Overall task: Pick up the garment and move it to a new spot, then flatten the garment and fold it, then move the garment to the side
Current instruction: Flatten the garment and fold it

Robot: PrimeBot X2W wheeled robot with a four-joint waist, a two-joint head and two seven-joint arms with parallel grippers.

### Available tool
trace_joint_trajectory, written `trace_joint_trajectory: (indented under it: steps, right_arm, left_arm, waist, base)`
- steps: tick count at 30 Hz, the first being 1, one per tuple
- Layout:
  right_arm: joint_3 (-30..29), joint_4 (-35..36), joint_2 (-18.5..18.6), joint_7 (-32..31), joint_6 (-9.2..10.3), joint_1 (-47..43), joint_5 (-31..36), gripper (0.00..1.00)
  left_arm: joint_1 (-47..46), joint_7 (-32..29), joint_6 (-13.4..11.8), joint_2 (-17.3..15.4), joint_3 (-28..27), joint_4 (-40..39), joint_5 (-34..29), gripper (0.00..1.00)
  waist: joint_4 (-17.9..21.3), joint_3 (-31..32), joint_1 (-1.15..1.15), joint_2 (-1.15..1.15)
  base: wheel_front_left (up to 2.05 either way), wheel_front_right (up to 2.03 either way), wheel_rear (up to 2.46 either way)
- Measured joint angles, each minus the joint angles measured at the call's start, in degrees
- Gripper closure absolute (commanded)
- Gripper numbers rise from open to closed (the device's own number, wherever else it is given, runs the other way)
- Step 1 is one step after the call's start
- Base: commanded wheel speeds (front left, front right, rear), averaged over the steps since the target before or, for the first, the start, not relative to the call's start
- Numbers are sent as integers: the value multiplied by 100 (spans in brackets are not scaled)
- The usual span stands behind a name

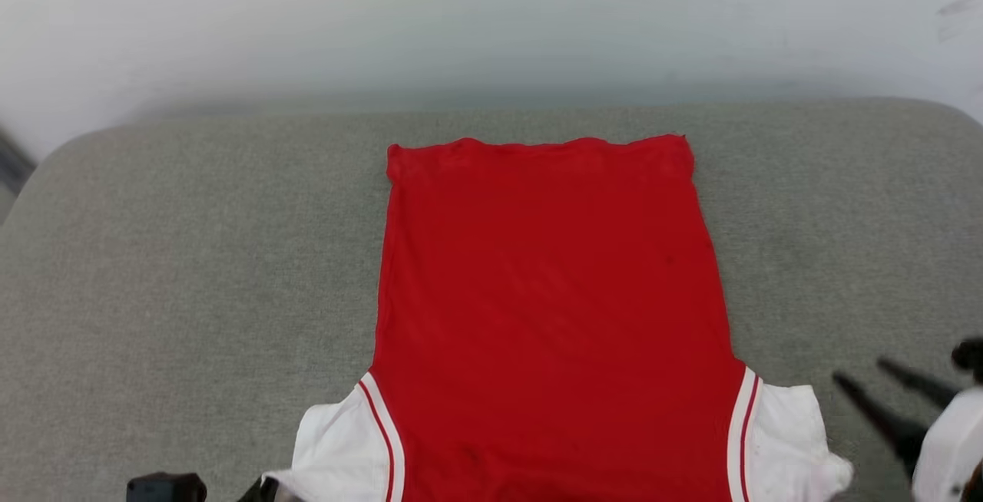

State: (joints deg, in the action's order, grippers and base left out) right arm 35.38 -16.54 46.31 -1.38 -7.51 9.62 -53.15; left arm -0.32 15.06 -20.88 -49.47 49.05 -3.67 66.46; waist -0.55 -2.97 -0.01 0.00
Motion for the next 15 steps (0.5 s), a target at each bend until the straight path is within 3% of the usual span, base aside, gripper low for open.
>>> trace_joint_trajectory:
  steps: [8,15]
  right_arm:
    - [-1532,915,223,-882,0,1181,593,0]
    - [-1664,883,-89,-3063,0,3154,949,0]
  left_arm:
    - [-197,1,-98,129,-408,-385,-565,100]
    - [-550,1,-15,363,-662,-563,-1021,100]
  waist:
    - [-207,-441,1,0]
    - [-434,-1157,1,0]
  base:
    - [0,0,0]
    - [0,0,0]
